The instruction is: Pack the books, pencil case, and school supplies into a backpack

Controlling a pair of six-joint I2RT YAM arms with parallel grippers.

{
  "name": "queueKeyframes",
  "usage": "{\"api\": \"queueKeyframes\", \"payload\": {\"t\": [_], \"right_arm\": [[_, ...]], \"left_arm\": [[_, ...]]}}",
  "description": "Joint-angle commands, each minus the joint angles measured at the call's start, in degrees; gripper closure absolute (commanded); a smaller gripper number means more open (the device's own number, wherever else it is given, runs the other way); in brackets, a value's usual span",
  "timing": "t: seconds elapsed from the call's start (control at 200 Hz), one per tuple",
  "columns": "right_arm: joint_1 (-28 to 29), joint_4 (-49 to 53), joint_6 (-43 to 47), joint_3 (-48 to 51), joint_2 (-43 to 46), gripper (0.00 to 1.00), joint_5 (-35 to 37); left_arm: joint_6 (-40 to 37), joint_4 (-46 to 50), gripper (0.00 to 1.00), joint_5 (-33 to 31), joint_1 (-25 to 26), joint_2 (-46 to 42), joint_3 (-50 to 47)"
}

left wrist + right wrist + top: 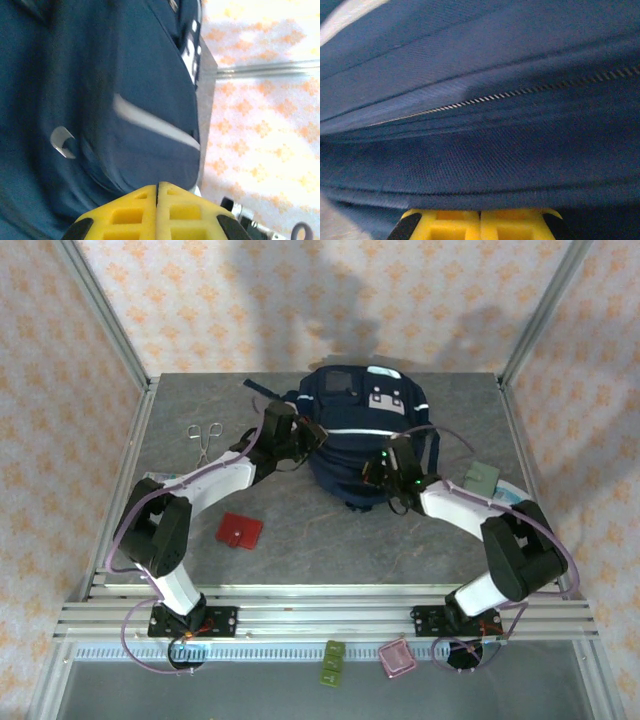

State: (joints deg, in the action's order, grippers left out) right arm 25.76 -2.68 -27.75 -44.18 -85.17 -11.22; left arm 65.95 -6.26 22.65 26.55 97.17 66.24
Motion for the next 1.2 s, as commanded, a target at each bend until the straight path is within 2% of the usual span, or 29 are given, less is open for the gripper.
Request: {"api": "queueKeyframes", "payload": {"t": [0.0, 0.095, 0.21, 0.28, 0.435, 0.531, 0.616, 0.861, 0.946, 1.016, 1.041, 1.096, 1.196], "right_arm": [[-3.95, 6.63, 0.93, 2.68, 3.69, 1.00, 7.62], [-4.31, 6.67, 1.46, 2.43, 4.97, 1.00, 6.74], [-4.01, 4.49, 1.87, 2.35, 5.16, 1.00, 0.85], [-3.01, 4.23, 2.69, 1.67, 4.93, 1.00, -1.30], [0.08, 3.03, 3.51, 0.48, 4.83, 1.00, -2.78], [1.02, 2.31, 3.52, 0.15, 4.32, 1.00, -3.04], [1.40, 1.80, 3.27, 0.04, 3.52, 1.00, -3.10], [1.84, 0.13, 3.03, -0.25, 2.48, 1.00, -4.72], [2.10, 0.30, 3.17, -0.46, 2.35, 1.00, -4.96], [2.10, 0.62, 3.32, -0.34, 2.41, 1.00, -4.30], [2.10, 1.22, 3.39, -0.42, 2.24, 1.00, -3.57], [2.04, 2.55, 3.96, -0.62, 2.09, 1.00, -2.48], [1.13, 5.32, 4.06, -0.94, 1.60, 1.00, -0.55]], "left_arm": [[-2.18, -1.00, 1.00, -1.89, -1.25, -2.14, -1.79], [-2.40, -1.05, 1.00, -1.23, -1.18, -1.55, -2.20], [-2.96, -1.12, 1.00, -1.34, 0.41, -1.08, -2.15], [-4.21, 0.62, 0.73, -2.31, 2.29, -0.84, -1.47], [-3.81, 0.05, 0.47, -3.05, 6.24, 0.25, -2.95], [-2.44, -1.33, 0.36, -4.25, 8.21, 1.22, -3.84], [-2.38, -1.44, 0.32, -5.77, 9.61, 2.96, -2.91], [-2.93, 6.11, 0.30, -10.60, 11.14, 9.59, 4.91], [-2.67, 8.67, 0.33, -12.78, 11.12, 10.95, 6.65], [-2.49, 10.36, 0.41, -16.06, 10.79, 11.70, 7.31], [-2.40, 10.33, 0.48, -16.47, 10.45, 11.82, 7.25], [-2.22, 9.77, 0.70, -16.76, 9.45, 11.82, 6.83], [-2.31, 8.90, 1.00, -16.77, 7.56, 11.82, 5.78]]}}
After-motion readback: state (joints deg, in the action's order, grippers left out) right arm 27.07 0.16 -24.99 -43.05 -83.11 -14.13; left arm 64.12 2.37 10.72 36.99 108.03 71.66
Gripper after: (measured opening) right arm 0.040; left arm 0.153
